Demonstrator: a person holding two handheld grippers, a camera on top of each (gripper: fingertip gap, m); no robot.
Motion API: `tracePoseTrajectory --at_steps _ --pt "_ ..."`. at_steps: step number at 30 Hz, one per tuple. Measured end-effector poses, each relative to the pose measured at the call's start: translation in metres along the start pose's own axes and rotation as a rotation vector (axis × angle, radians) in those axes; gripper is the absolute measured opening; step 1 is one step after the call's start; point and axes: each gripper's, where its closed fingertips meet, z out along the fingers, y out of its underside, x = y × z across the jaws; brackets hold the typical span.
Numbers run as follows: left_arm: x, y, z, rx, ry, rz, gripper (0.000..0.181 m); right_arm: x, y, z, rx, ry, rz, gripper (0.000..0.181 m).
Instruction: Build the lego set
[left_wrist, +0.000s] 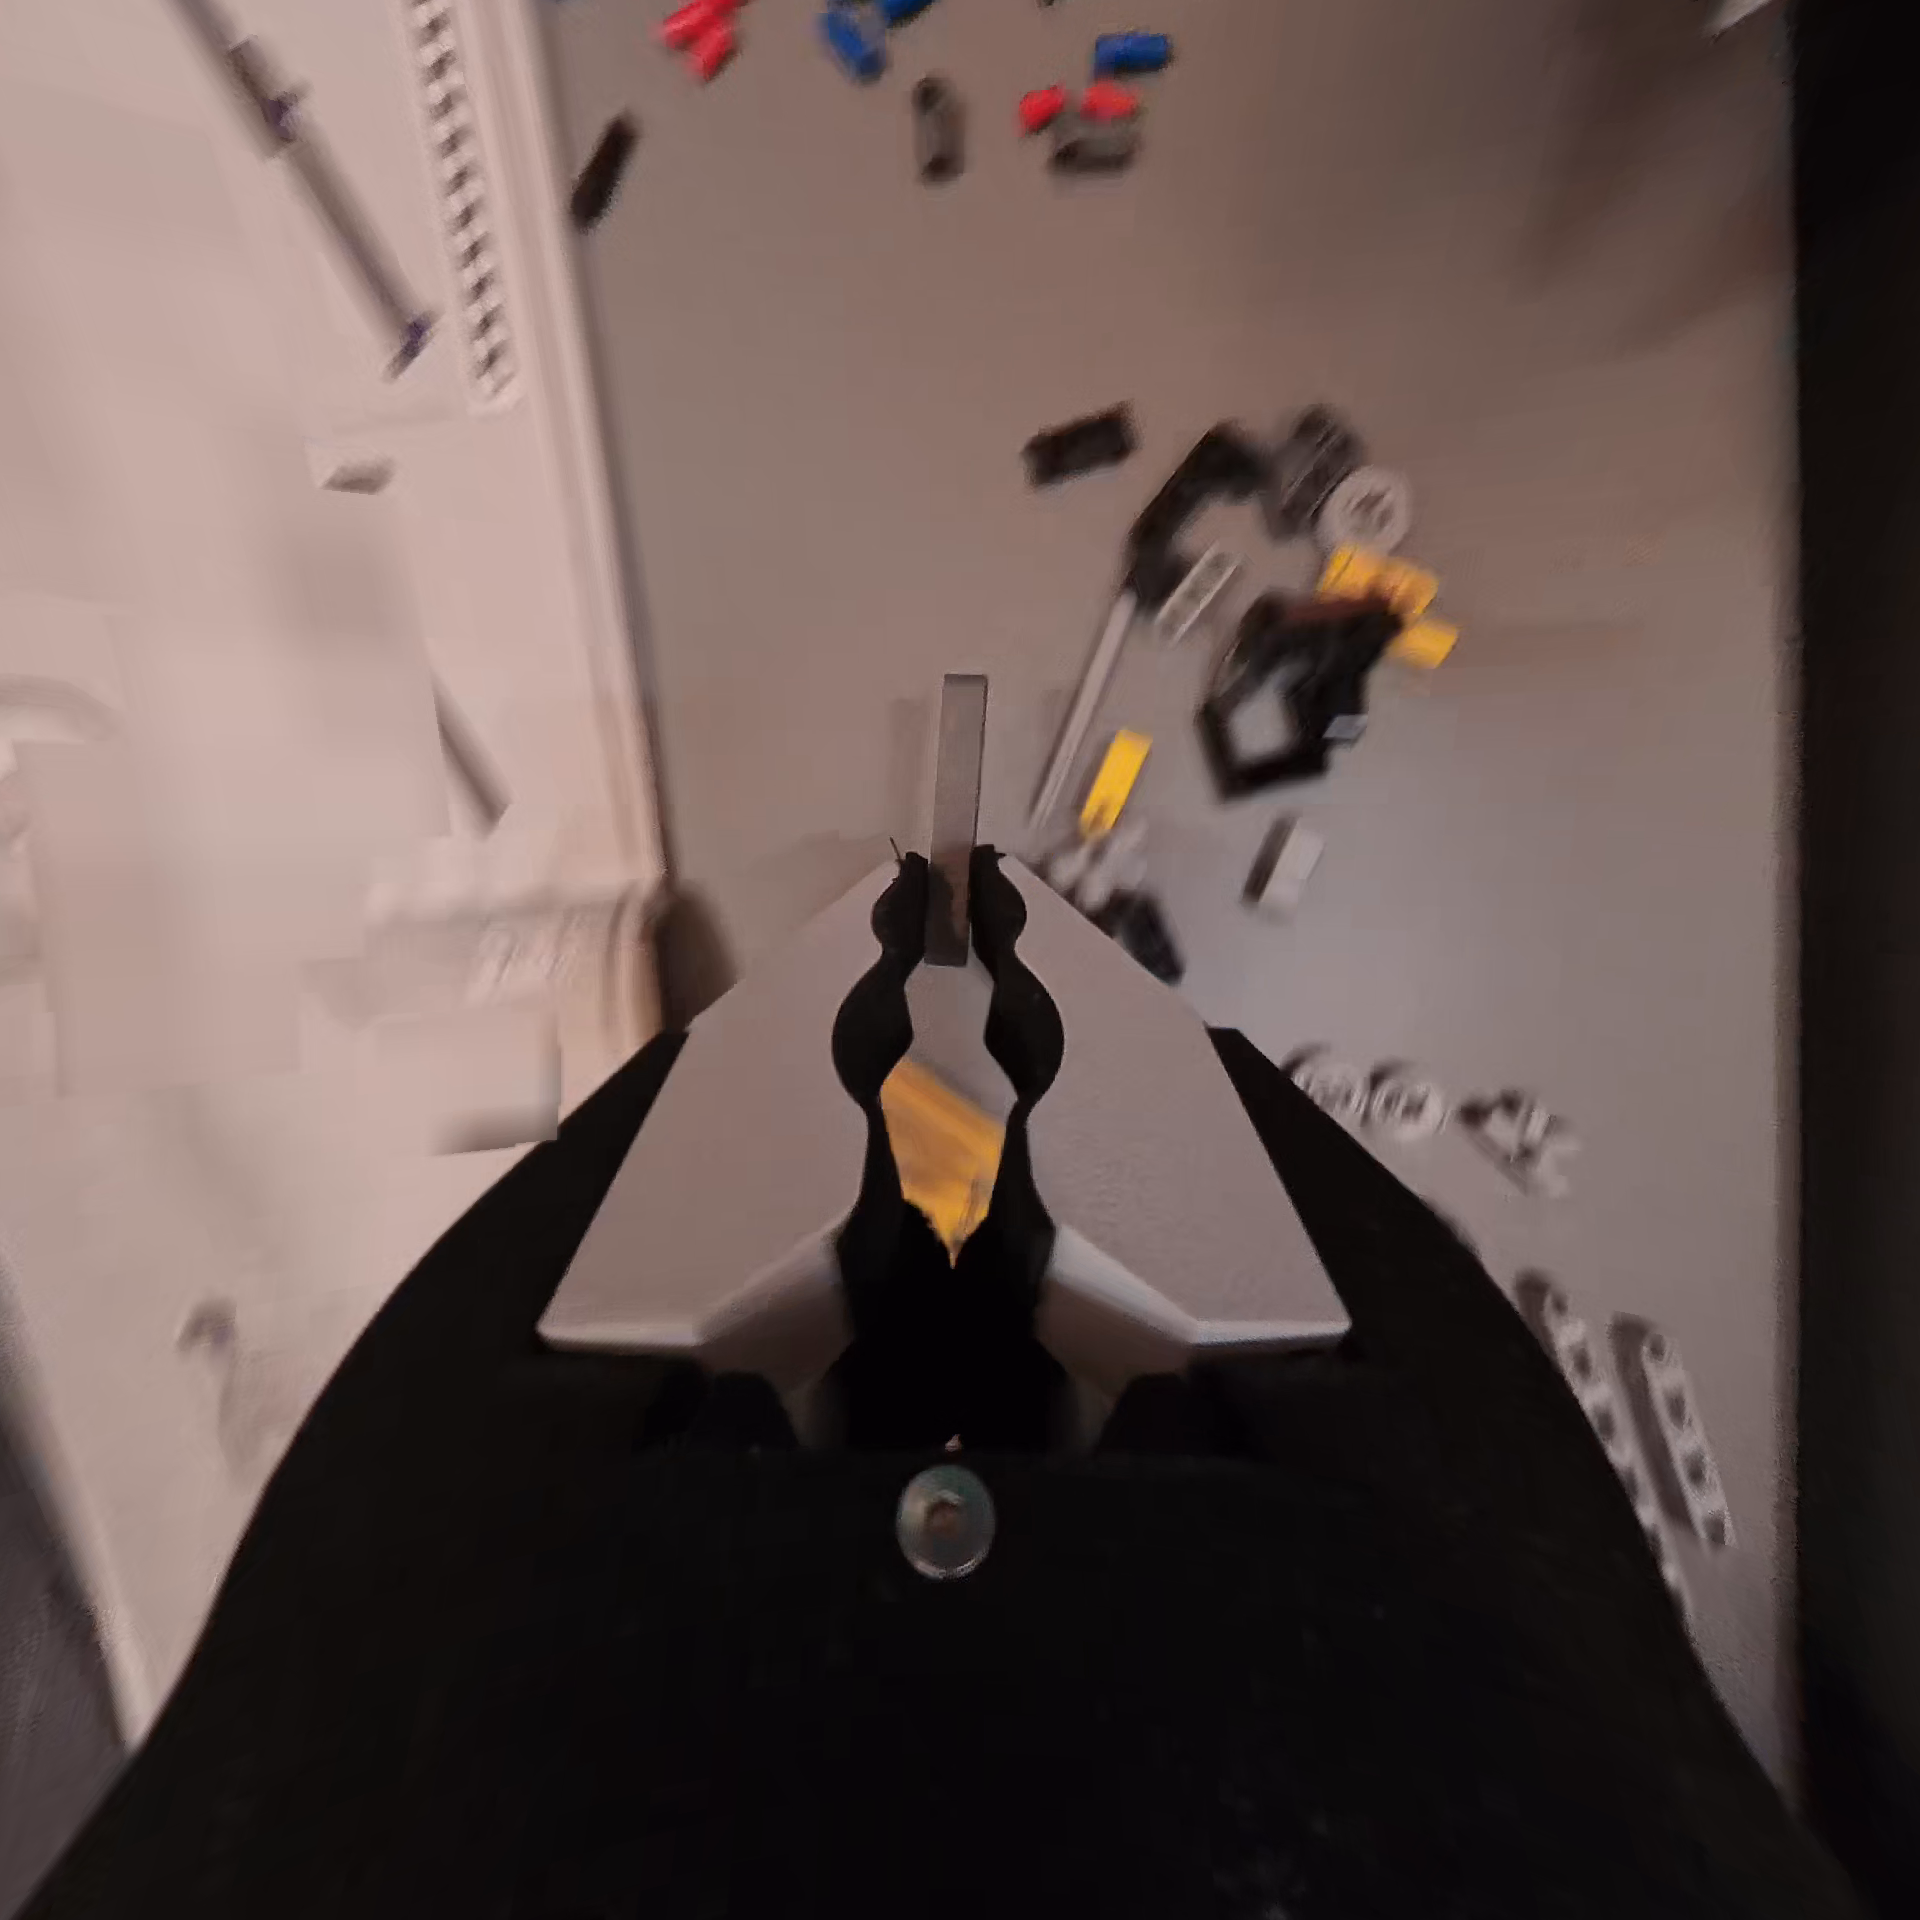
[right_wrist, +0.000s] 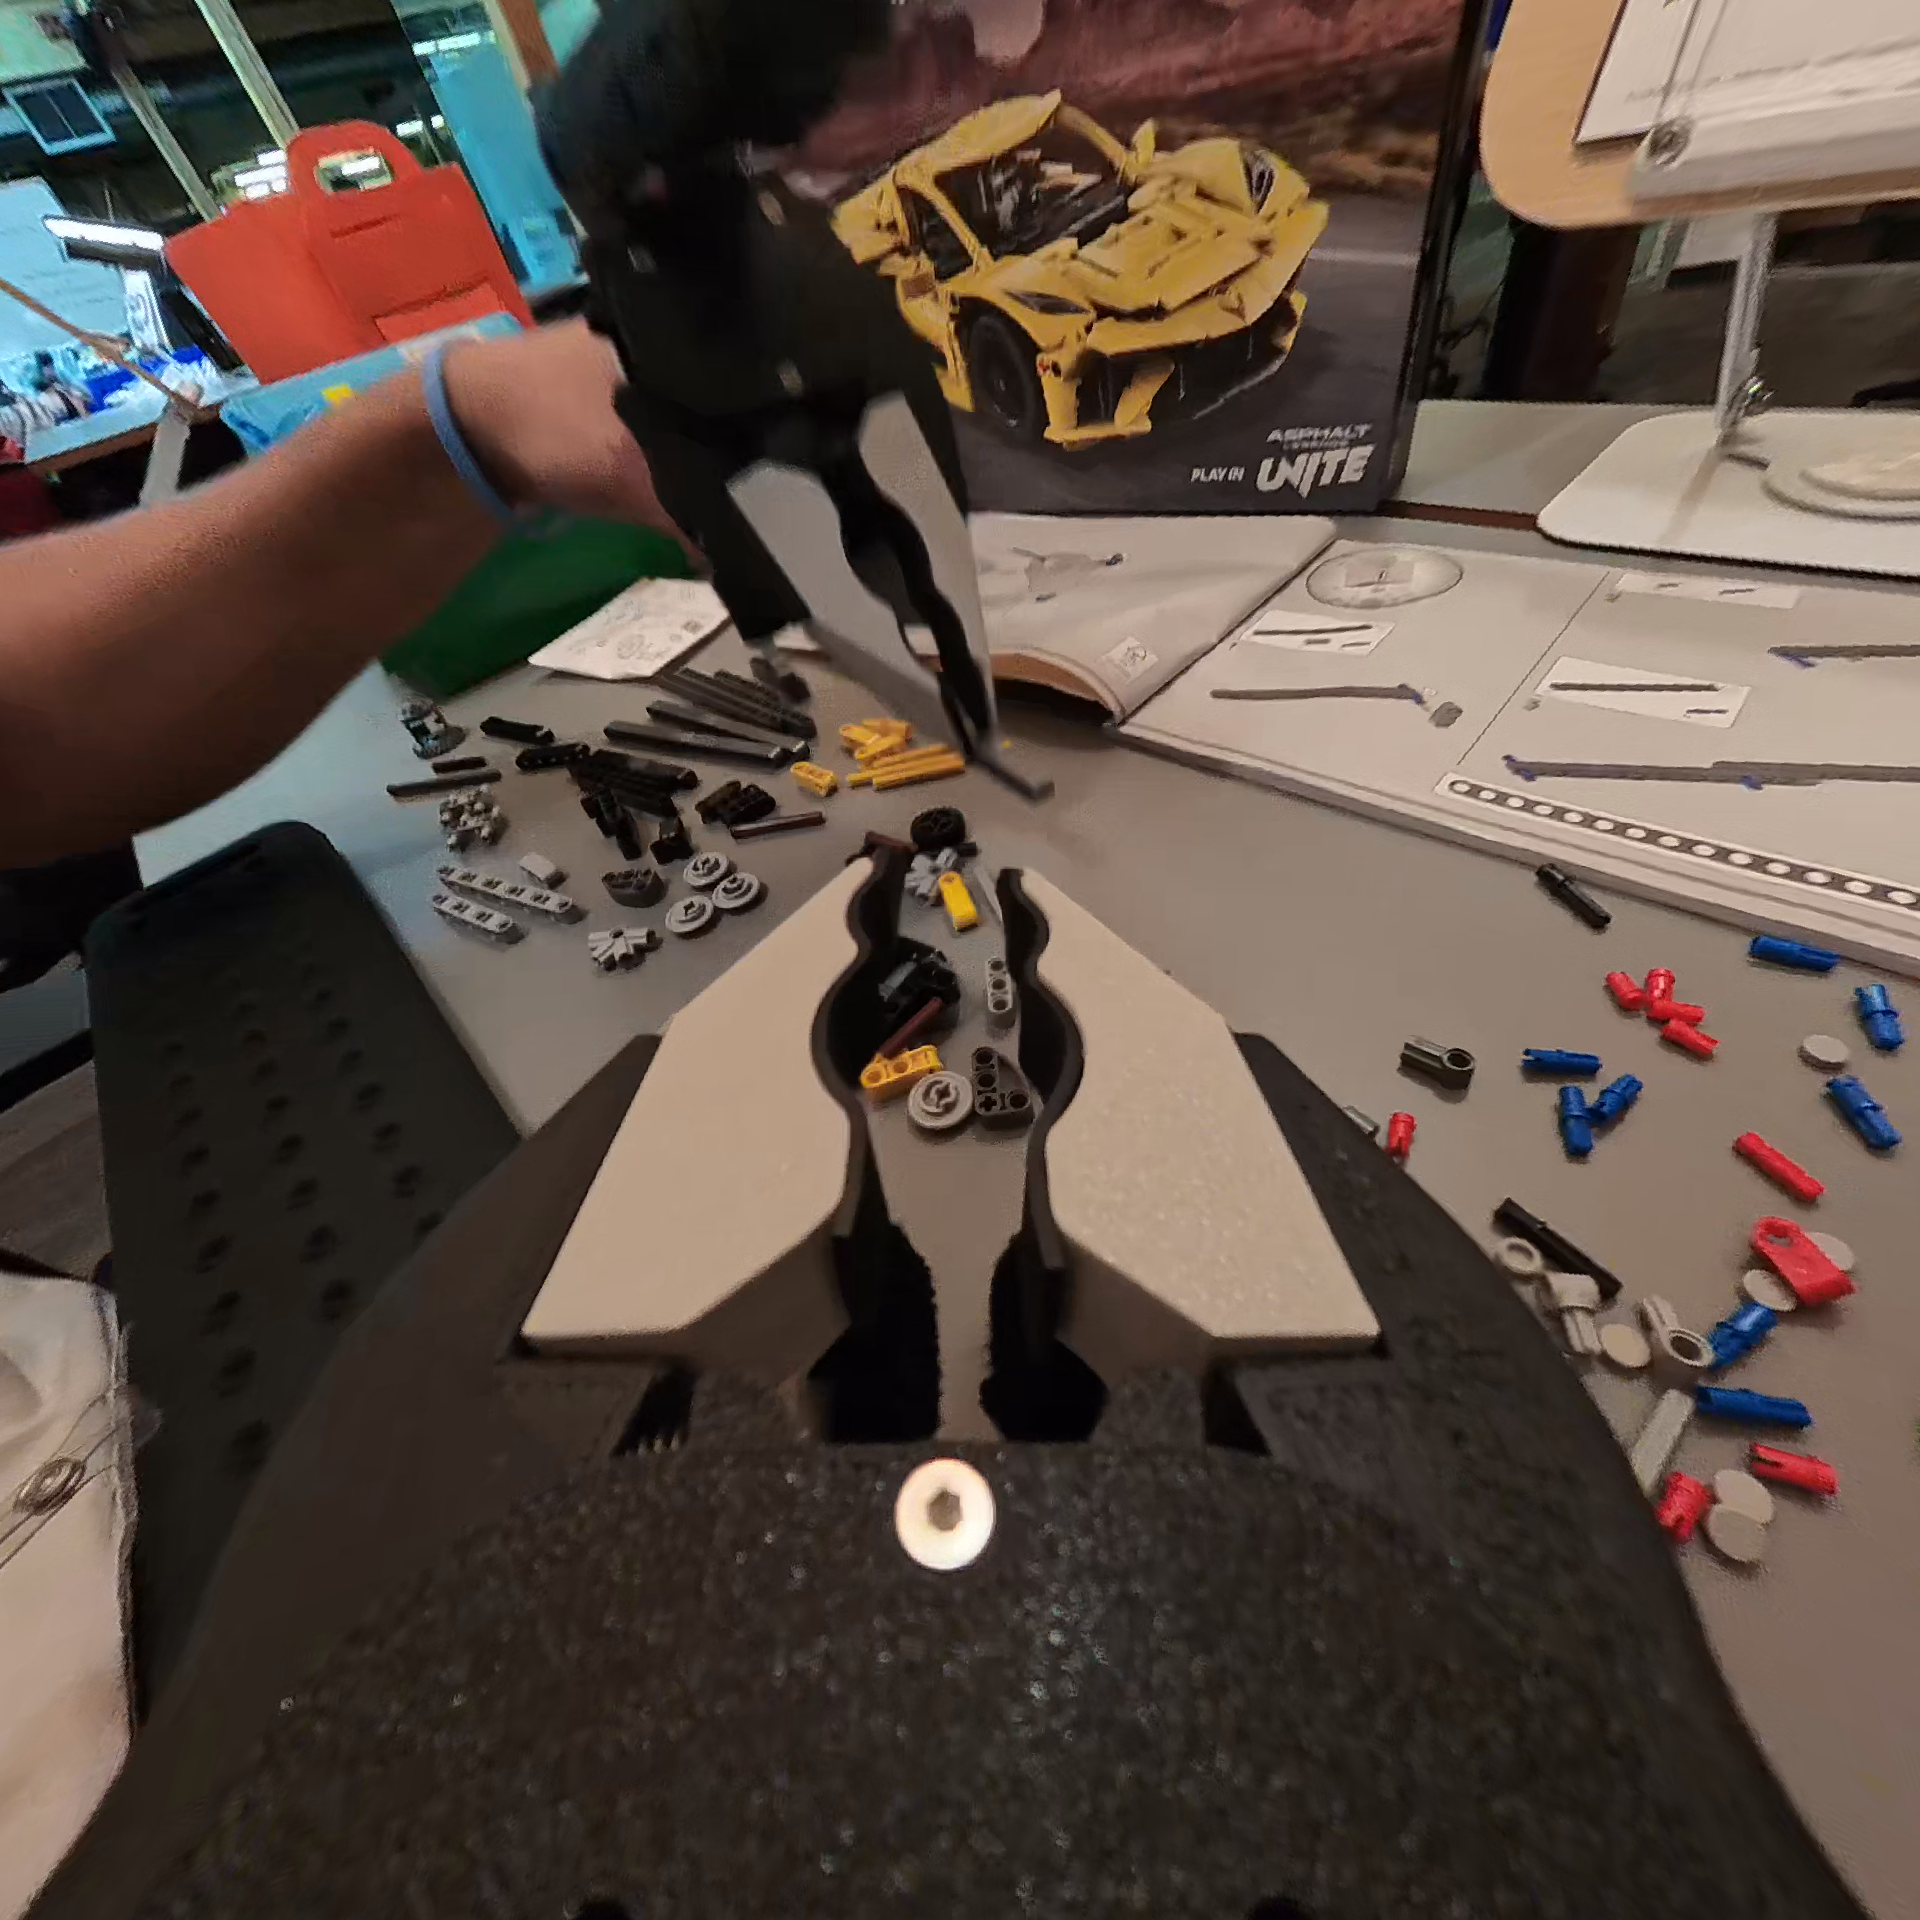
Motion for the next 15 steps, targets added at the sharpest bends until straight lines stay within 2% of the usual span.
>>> tracePoseTrajectory --at_steps 4,7,9,15 --pt "-0.030 0.087 -0.065 -0.105 -0.151 -0.167 0.006 -0.004 0.006 0.005 -0.048 0.003 -0.043 0.020" --pt "-0.029 0.141 -0.092 -0.168 -0.182 -0.216 0.006 -0.005 0.007 0.005 -0.049 0.004 -0.053 0.020" --pt "-0.024 0.162 -0.098 -0.189 -0.183 -0.203 0.006 -0.004 0.007 0.006 -0.054 0.002 -0.046 0.020" --pt "-0.012 0.189 -0.101 -0.211 -0.156 -0.209 0.006 -0.001 0.004 0.005 -0.035 0.006 -0.025 0.020"
